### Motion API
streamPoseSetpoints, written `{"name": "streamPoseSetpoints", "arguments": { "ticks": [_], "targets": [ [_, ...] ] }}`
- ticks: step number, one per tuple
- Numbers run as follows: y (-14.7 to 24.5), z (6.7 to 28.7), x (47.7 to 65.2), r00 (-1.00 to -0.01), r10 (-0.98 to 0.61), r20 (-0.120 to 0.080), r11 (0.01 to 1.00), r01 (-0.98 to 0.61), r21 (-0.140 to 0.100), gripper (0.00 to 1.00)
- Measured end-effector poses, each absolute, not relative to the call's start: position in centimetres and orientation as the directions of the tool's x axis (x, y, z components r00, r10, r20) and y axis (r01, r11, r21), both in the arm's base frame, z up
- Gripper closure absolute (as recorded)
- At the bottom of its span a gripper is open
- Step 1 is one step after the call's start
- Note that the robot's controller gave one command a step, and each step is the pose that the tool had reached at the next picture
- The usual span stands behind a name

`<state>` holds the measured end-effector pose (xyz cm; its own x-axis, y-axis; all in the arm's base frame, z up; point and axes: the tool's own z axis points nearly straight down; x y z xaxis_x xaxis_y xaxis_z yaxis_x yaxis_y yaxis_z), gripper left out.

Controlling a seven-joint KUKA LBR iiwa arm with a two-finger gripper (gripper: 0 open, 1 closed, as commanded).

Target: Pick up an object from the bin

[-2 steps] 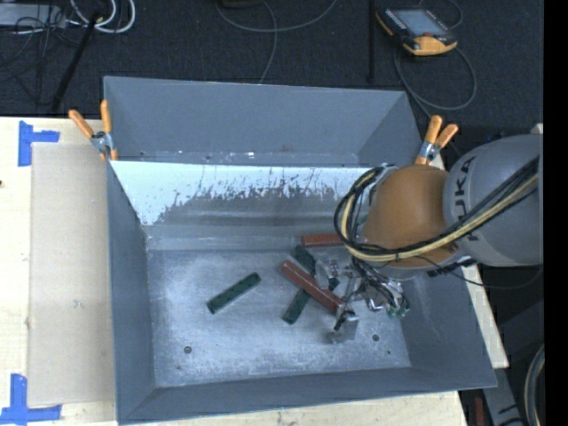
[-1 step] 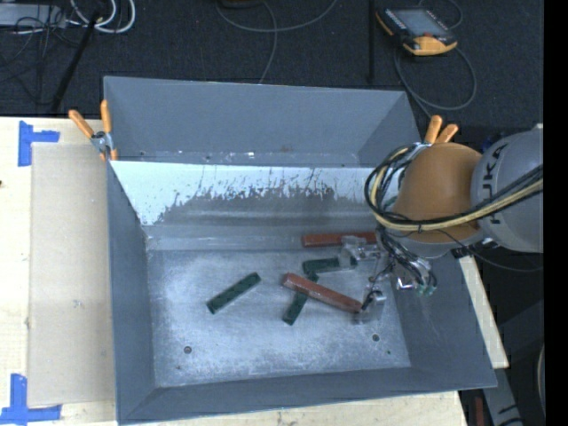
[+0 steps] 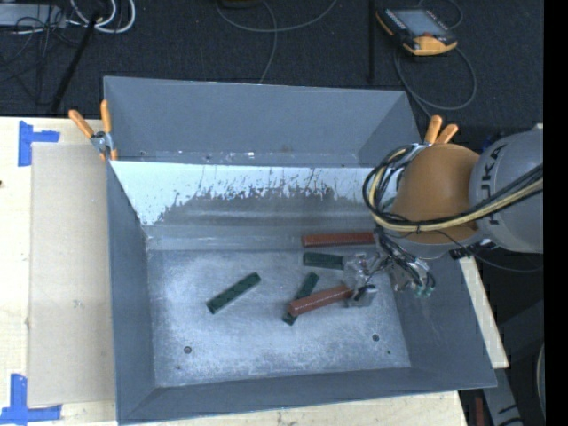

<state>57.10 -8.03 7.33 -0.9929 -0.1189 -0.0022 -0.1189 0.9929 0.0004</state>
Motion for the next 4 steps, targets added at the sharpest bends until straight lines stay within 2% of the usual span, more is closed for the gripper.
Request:
{"name": "streamPoseSetpoints", "arguments": {
  "ticks": [1, 2, 3, 4],
  "targets": [
    [-3.8, 7.6, 55.2, -0.914, -0.405, 0.002, 0.914, -0.405, 0.003, 1.0],
    [-1.9, 18.6, 54.3, -0.866, -0.5, -0.007, 0.866, -0.5, -0.003, 1.0],
    [-1.0, 24.8, 53.5, -0.865, -0.502, -0.006, 0.865, -0.502, -0.003, 1.0],
    [-2.6, 26.4, 58.4, -0.706, -0.708, -0.003, 0.706, -0.708, -0.002, 1.0]
  ]
}}
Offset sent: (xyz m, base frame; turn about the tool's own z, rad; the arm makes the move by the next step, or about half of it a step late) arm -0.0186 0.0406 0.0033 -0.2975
